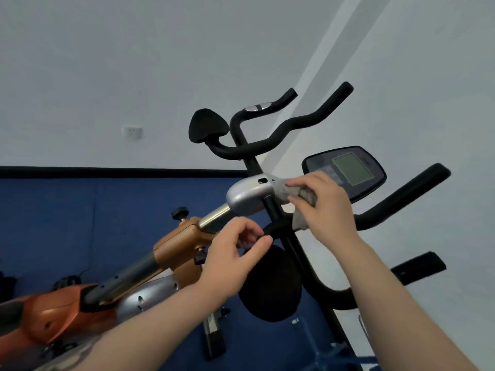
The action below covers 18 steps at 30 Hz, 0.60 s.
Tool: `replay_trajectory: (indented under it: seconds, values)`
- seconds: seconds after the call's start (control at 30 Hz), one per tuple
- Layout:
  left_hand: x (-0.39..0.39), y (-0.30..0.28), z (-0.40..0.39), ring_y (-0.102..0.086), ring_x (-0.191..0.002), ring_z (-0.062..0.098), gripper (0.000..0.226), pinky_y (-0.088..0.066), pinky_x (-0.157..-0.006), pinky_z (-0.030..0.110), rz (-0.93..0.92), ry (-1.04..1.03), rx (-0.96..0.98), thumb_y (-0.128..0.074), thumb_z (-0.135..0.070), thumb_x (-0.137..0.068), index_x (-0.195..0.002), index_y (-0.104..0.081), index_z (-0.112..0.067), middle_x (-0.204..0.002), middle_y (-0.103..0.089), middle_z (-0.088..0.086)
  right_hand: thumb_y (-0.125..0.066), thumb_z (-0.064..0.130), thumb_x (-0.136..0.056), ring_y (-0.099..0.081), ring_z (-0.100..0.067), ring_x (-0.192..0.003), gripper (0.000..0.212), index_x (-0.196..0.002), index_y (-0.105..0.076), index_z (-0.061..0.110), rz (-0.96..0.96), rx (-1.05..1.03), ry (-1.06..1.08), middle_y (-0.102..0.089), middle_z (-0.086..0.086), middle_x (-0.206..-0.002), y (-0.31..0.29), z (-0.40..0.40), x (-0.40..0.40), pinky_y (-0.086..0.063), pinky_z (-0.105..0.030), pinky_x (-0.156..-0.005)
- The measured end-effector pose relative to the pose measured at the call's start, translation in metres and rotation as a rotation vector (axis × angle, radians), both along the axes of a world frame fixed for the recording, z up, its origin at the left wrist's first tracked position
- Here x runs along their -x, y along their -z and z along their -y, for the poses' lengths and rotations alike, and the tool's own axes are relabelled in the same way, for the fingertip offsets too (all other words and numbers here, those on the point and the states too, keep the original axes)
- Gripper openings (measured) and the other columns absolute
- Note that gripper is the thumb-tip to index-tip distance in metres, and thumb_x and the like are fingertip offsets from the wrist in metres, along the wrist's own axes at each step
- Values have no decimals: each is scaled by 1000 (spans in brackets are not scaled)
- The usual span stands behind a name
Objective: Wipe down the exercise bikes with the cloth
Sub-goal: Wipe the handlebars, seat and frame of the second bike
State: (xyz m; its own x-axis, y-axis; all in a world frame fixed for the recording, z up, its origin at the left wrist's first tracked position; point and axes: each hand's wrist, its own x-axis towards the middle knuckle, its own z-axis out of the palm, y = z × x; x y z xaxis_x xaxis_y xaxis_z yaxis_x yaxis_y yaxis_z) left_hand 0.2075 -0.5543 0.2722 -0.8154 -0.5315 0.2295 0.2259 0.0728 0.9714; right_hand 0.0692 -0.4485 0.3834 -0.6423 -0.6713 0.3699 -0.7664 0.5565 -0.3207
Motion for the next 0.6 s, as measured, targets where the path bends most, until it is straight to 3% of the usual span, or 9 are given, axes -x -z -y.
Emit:
replay_trajectory:
  seconds: [0.07,0.17,0.27,0.33,0.43,0.6]
  values:
    - [10,-8,-3,-59,-77,8,8,-44,-71,18,25,-85,-45,-69,-31,-84,-85,-62,-28,-82,-63,-5,-77,24,-80,-50,-11,-116,20,-97,-74,33,-59,-144,2,-58,17,-112,8,1,-1,-28,-43,-109]
    - [21,-13,-7,-57,-74,13,16,-48,-72,34,141,-93,-25,-70,-18,-82,-80,-56,-25,-80,-59,-3,-72,39,-83,-37,-9,-115,15,-97,-72,44,-52,-320,53,-48,17,-112,17,-3,-4,-18,-30,-92]
    - [21,-13,-11,-51,-67,18,13,-49,-70,48,183,-99,-29,-61,-21,-78,-75,-50,-26,-74,-52,-4,-69,37,-86,-44,-9,-104,14,-96,-70,46,107,-413,-8,-49,18,-101,9,-1,5,-26,-33,-85]
    - [19,-11,-11,-47,-61,15,8,-47,-65,46,204,-105,-32,-55,-29,-73,-73,-47,-27,-68,-49,-7,-70,32,-86,-51,-12,-102,11,-95,-71,40,173,-437,-11,-52,14,-99,4,14,15,-36,-34,-86]
    - [19,-9,-10,-41,-54,7,13,-40,-56,34,237,-90,6,-50,-38,-71,-69,-45,-26,-58,-46,-9,-69,23,-87,-54,-13,-96,11,-95,-71,29,200,-368,0,-53,10,-99,10,35,17,-37,-27,-79]
    - [18,-8,-10,-38,-53,6,27,-37,-55,33,247,-86,-5,-43,-47,-64,-66,-47,-20,-53,-42,-9,-67,33,-88,-57,-11,-95,14,-101,-68,37,273,-525,-111,-58,13,-102,2,16,27,-40,-28,-80]
